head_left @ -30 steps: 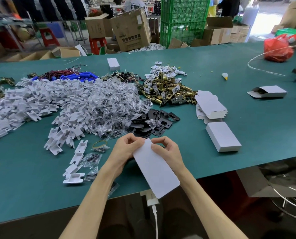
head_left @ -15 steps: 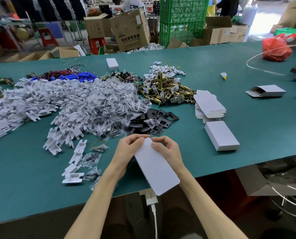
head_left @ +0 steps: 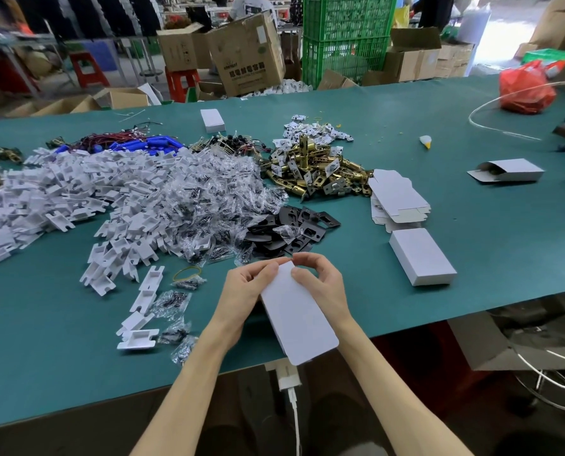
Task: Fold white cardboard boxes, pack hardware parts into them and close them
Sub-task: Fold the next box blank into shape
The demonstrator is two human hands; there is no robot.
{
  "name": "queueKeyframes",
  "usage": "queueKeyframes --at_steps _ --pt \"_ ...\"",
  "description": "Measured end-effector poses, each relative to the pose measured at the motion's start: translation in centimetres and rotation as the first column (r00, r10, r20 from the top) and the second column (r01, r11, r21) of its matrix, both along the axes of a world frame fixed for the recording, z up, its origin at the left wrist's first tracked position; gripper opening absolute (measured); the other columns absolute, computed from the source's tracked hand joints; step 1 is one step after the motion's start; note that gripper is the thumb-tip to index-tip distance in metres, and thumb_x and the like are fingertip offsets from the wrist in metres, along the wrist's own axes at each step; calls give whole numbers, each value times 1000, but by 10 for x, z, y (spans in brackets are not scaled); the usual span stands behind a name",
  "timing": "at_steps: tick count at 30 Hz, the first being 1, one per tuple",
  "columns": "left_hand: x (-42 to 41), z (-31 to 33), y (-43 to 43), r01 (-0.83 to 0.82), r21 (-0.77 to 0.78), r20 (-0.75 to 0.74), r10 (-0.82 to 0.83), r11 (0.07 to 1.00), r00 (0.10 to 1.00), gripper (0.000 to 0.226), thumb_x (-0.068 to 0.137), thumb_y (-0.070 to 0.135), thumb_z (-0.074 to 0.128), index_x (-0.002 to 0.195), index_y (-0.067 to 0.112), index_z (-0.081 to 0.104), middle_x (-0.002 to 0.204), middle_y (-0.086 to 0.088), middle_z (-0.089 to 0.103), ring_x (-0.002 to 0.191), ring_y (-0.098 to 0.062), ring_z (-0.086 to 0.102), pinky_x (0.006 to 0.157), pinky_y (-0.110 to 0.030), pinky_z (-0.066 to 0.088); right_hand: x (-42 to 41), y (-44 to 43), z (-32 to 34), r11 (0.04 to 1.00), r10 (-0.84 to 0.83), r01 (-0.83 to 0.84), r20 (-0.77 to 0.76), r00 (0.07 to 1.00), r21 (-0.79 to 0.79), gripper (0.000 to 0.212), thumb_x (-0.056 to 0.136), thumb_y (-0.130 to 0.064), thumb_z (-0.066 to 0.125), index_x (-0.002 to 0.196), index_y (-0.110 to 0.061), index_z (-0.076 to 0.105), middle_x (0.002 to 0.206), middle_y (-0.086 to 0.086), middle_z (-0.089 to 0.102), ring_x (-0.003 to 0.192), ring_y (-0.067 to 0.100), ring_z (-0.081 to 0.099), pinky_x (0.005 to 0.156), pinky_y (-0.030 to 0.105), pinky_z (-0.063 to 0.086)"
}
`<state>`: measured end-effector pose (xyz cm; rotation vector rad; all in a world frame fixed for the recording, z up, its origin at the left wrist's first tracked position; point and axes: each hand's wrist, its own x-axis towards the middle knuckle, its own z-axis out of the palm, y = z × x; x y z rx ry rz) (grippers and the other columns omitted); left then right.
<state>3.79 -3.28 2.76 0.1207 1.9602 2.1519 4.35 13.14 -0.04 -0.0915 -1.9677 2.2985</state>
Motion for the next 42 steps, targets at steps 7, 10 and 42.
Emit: queueKeyframes --at_steps 7,10,42 --pt "-1 -1 -1 -25 -66 -50 21 997 999 20 103 29 63 110 26 82 99 -14 77 80 -15 65 71 -27 48 1 -1 4 1000 11 -11 -28 1000 9 28 84 -15 68 110 -4 67 105 3 70 79 4 69 62 19 53" --pt "-3 0 -1 -48 -111 -99 37 993 994 25 104 36 58 108 28 82 95 -11 77 77 -11 64 67 -20 47 1 -2 6 1000 10 -10 -32 999 -3 30 82 -18 66 109 -6 68 104 0 71 81 3 68 63 19 53" --pt "-3 -10 -13 -196 33 -179 199 980 964 34 91 38 72 118 17 70 115 -1 76 107 -16 71 91 -29 57 6 -10 7 999 50 -50 -28 998 2 36 91 -32 69 109 -2 67 97 14 74 75 19 66 69 29 56"
